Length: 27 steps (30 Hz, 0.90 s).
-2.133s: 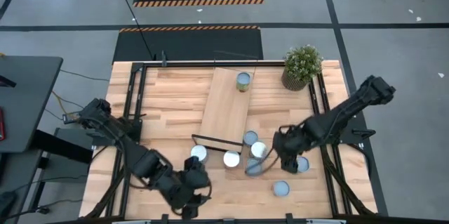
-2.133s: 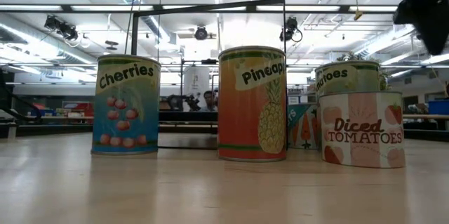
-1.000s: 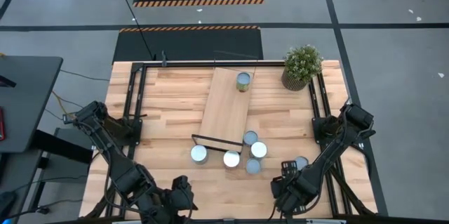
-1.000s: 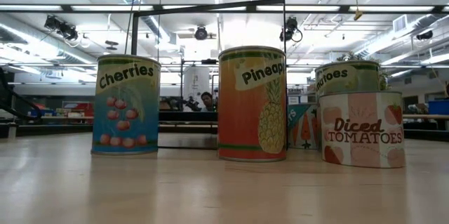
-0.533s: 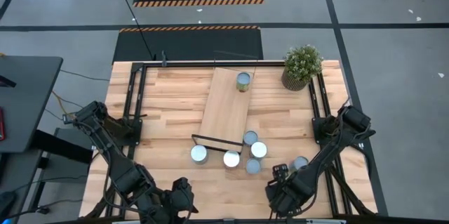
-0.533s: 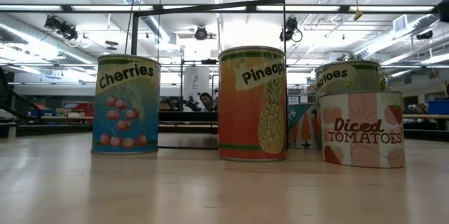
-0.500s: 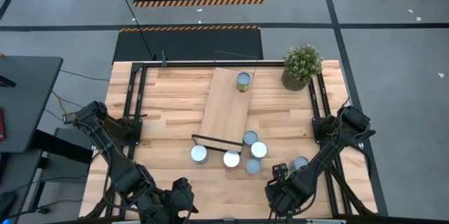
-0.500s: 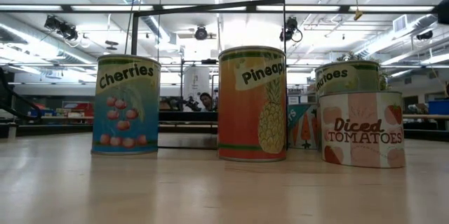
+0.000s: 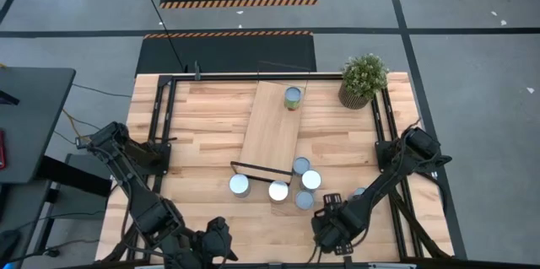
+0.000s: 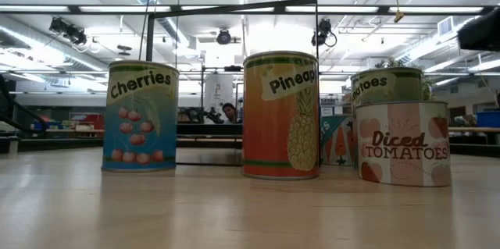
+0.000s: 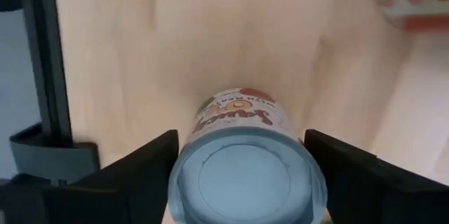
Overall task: Pick and place cans onto a shelf
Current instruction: Put the dark orange can on the shelf aligned with the green can
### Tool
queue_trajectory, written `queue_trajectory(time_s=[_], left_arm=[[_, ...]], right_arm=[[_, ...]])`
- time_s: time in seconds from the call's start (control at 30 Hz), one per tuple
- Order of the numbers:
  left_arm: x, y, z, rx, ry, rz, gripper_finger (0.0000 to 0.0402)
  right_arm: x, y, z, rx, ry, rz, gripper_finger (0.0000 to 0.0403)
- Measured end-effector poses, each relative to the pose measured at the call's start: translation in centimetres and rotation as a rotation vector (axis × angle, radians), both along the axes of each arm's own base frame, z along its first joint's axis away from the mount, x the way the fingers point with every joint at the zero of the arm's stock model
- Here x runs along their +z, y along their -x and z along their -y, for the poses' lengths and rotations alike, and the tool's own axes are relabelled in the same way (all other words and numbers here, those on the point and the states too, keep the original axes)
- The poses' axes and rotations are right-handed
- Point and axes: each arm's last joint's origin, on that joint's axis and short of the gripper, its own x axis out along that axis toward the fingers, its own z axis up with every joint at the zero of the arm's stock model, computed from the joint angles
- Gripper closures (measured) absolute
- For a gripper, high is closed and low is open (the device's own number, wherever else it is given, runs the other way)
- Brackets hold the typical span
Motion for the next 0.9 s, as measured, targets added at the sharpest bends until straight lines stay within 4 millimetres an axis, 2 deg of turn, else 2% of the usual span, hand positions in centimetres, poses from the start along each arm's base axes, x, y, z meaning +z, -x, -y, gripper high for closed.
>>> queue_trajectory(time_s=[0.17, 0.33, 0.47, 0.6, 0.77, 0.9], left_arm=[[0.1, 0.1, 0.0, -0.019, -0.022, 0.014, 0.0225], [1.2, -0.5, -1.6, 0.003, -0.047, 0.058, 0.0225], [2.8, -0.7, -3.9, 0.084, -0.082, 0.131, 0.0225], [3.9, -1.2, -6.4, 0.169, -0.206, 0.196, 0.0225], [4.6, -2.5, -10.6, 0.282, -0.340, 0.198, 0.0225], [5.1, -3.8, -13.8, 0.324, -0.387, 0.195, 0.0225]], right_arm=[[3.2, -0.3, 1.8, -0.079, -0.064, 0.055, 0.0116], [8.0, 0.2, 5.3, -0.175, -0.128, 0.131, 0.0103], [11.6, 1.3, 9.3, -0.285, -0.157, 0.168, 0.0103], [13.8, 1.6, 13.4, -0.352, -0.147, 0.231, 0.0108], [15.0, 0.6, 18.4, -0.336, -0.086, 0.316, 0.0108], [16.4, -1.7, 22.4, -0.279, -0.021, 0.368, 0.0108]])
